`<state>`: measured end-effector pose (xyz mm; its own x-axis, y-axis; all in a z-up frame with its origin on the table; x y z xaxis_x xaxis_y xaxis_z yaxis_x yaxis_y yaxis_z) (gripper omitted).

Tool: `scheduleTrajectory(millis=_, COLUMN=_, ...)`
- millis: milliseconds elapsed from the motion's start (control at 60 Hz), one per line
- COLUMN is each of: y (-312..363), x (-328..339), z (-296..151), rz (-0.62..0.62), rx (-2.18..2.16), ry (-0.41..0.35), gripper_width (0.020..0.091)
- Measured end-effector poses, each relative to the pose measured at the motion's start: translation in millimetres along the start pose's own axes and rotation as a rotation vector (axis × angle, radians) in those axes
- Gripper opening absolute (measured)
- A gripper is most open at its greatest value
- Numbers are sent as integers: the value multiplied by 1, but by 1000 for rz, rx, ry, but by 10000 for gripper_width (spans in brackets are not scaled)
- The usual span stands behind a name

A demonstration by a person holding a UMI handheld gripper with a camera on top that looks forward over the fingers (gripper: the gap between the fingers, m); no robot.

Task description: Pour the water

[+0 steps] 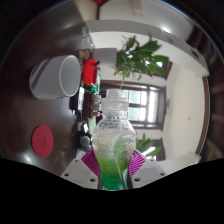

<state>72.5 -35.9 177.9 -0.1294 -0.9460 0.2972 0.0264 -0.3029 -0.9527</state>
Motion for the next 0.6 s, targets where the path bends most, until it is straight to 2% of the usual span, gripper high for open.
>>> scheduleTrajectory(millis=50, y=-2, x=-2, z=-14, rz=27, rx=114, ry=4, gripper_width=357)
scheduleTrajectory(millis=383, y=-10, x=-18, z=-42, rz=81, rx=589, ry=106, gripper_width=359)
scheduleTrajectory(millis=550, y=-3, x=-19, z=-44, rz=60, rx=564, ry=95, gripper_width=362)
scheduleTrajectory(millis=600, y=-6, x=-16, z=-44, rz=65, rx=509, ry=60, gripper_width=364)
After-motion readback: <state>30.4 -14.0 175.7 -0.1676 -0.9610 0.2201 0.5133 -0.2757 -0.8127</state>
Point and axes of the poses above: the point between the fingertips, and its own axes, seen from behind it with the camera up: y to the left, z down, x backward, against the way the camera looks, the point moved 7 cm from there along x, backward, against the way the camera looks, and after that the axes turned 15 degrees about -z, right-handed, at the moved point
